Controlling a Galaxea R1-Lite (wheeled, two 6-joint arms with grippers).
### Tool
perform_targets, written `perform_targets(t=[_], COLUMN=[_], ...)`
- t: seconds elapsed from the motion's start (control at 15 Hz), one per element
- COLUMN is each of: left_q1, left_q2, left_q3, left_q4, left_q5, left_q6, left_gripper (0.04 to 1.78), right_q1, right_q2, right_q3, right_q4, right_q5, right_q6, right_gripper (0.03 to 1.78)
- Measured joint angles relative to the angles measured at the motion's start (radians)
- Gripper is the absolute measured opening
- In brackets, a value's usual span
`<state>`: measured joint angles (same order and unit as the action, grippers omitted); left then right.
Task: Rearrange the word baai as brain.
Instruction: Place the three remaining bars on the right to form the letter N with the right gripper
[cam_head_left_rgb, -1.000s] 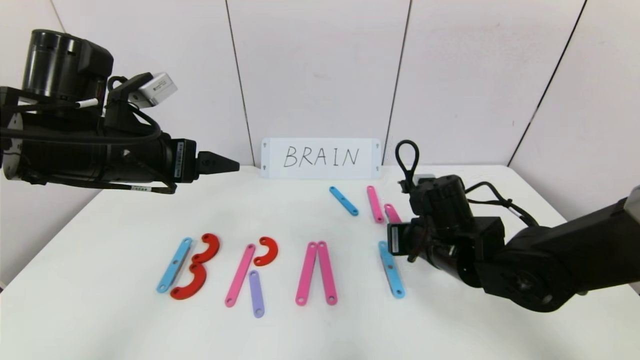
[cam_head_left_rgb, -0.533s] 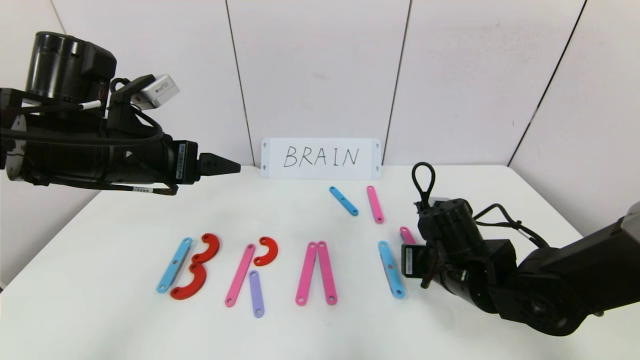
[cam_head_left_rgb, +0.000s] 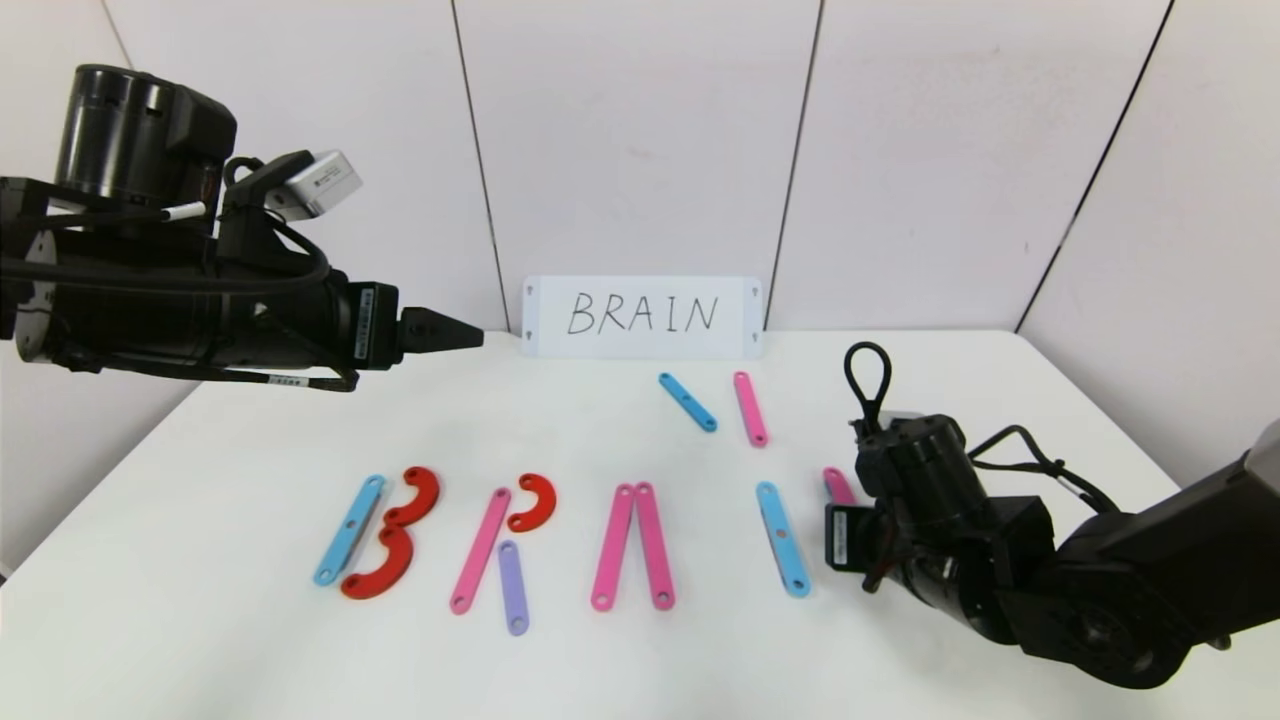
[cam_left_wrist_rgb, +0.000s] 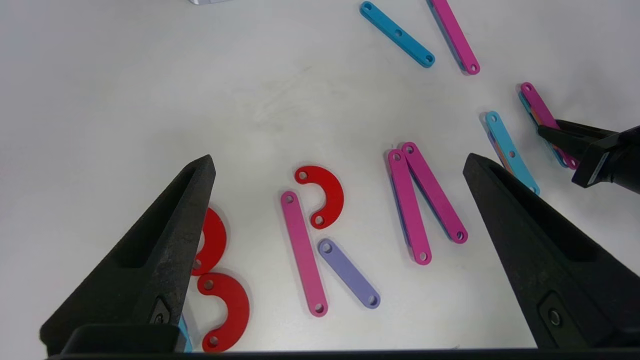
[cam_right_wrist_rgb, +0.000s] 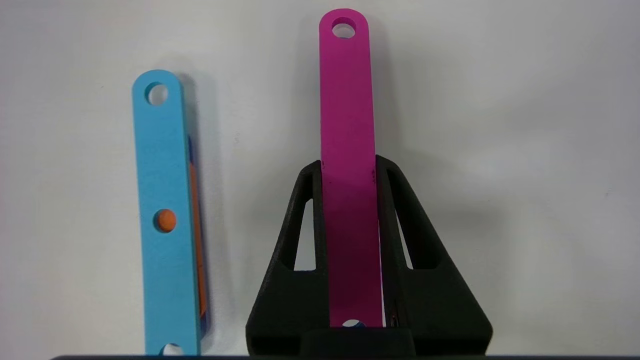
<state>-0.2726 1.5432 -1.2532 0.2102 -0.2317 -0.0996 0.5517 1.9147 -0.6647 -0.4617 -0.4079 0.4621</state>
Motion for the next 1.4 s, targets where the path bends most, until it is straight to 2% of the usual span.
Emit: perform_targets(t=[0.33,0.53,0.67,0.93,1.07,1.27,1.4], left_q1=[-0.001,0.000,-0.001,-0.001,-0.001,-0.001,-0.001], left_q2=[0.001,0.002,0.004,0.005,0.006,0.006,0.005], left_q3=[0.000,0.000,0.000,0.000,0.000,0.000,0.000], left_q4=[0.000,0.000,0.000,0.000,0.000,0.000,0.000], left_q5=[0.000,-0.003,-0.003,-0.004,-0.004,-0.004,-0.004], left_q6=[0.000,0.000,0.000,0.000,-0.001,-0.001,-0.001], left_gripper=[1.74,1.74,1.74,1.74,1.74,1.74,1.74], right_q1=[-0.003,-0.004,-0.007,-0.013,-0.021,-0.039,-0.059], right_q2=[-0.003,-0.006,-0.008,-0.019,-0.036,-0.069,-0.080], right_q3=[0.024,0.039,0.044,0.045,0.038,0.007,-0.039], right_q4=[-0.007,-0.007,-0.007,-0.006,-0.004,-0.005,-0.005], right_q5=[-0.002,-0.002,-0.002,-0.001,0.000,0.026,0.094], right_q6=[-0.001,-0.001,-0.002,-0.010,-0.020,-0.074,-0.141], right_gripper=[0.31,0.43,0.63,1.31,1.54,1.73,1.74])
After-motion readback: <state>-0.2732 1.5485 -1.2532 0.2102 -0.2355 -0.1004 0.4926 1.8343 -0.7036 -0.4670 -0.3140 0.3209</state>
